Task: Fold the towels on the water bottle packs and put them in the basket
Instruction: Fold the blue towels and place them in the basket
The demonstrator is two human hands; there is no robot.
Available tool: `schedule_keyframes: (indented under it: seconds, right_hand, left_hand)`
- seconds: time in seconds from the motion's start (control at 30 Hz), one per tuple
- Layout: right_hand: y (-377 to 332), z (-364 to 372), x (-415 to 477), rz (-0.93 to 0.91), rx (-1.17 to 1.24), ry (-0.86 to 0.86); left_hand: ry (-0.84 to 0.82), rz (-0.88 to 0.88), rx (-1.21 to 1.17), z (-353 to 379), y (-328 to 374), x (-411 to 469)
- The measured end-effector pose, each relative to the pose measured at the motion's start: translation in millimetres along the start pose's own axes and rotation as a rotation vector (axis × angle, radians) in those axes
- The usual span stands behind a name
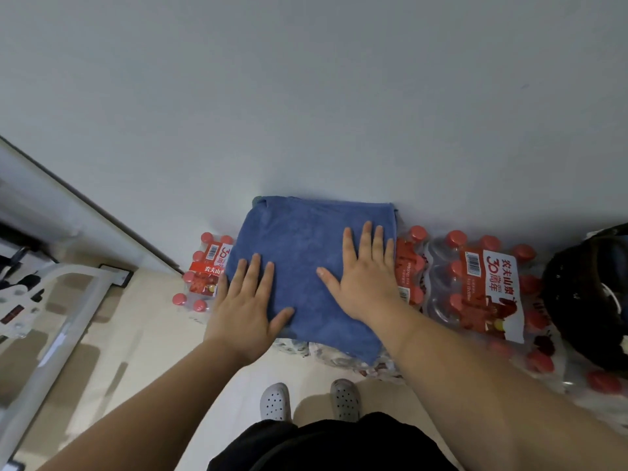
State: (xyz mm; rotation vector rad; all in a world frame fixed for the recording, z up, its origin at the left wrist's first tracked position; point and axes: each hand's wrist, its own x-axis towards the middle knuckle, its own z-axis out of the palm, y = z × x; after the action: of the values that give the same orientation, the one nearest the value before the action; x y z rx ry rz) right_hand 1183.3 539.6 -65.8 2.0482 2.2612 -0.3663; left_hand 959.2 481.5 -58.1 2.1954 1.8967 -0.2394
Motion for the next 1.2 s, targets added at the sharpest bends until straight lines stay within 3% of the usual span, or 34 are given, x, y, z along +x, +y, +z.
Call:
schedule_keyframes:
  seconds: [0.37,0.63,0.83,0.93,1.07,1.2]
  right_hand:
    - [-1.4,8.6,-42.4,0.016,-0.070,-0.077]
    - [-4.8,15.3,-85.7,0.016,-0.011,-0.062]
    - [16.6,-3.7,-54.7,0.093,0.196,0.257]
    - [31.5,-22.0,-22.0,0.173,0.106,0.269]
    - [44.3,-28.4,-4.7,0.230,0.080,0.136]
    - [48.4,-34.4,-2.0,0.192,-0.005,0.129]
  left_hand:
    - [0.072,0.246,0.083,-7.0,-30.4,-30.0]
    - [0.178,0.382,-0.092,-18.7,-51.0,-24.8]
    - [0.310,0.272,-0.188,-52.4,-48.1,35.1]
    - [0.198,0.159,-0.254,-68.5,-38.5,75.8]
    - [-0.050,0.064,-0.296,-73.3,-29.3,110.1]
    - [-0.061,0.094,-0.283,-78.1,-25.7,110.3]
